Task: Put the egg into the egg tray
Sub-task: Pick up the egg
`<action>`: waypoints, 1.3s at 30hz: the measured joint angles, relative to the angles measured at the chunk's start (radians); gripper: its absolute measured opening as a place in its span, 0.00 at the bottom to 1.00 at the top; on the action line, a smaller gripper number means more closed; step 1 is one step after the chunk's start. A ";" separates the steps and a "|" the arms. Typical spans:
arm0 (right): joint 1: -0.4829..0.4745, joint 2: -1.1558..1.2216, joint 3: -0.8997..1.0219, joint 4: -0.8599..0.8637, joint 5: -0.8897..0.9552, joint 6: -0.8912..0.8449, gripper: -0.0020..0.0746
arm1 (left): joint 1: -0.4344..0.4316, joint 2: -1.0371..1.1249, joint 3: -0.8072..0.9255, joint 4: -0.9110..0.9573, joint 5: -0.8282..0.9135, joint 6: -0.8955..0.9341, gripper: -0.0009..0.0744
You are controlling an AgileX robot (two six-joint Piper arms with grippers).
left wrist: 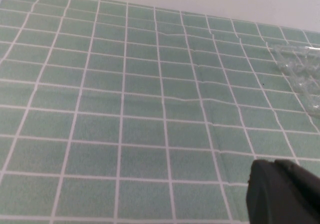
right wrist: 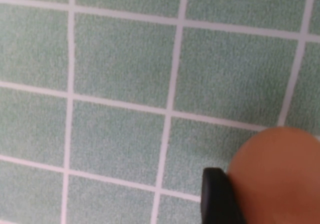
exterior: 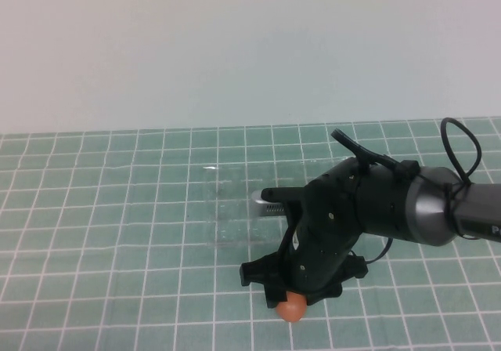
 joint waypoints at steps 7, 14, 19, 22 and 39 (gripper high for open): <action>0.000 0.000 0.000 0.000 0.002 -0.034 0.51 | 0.000 0.000 0.000 0.000 0.000 0.000 0.01; 0.000 0.000 -0.002 0.000 0.004 -0.046 0.51 | 0.000 0.000 0.000 0.000 0.000 0.000 0.01; 0.000 0.000 -0.002 0.000 0.008 -0.057 0.51 | 0.000 0.000 0.000 0.000 0.000 0.000 0.01; 0.000 0.000 -0.004 -0.002 0.007 -0.099 0.51 | 0.000 0.000 0.000 0.000 0.000 0.000 0.01; 0.000 -0.138 -0.004 -0.036 -0.338 -0.388 0.51 | 0.000 0.000 0.000 0.000 0.000 0.000 0.01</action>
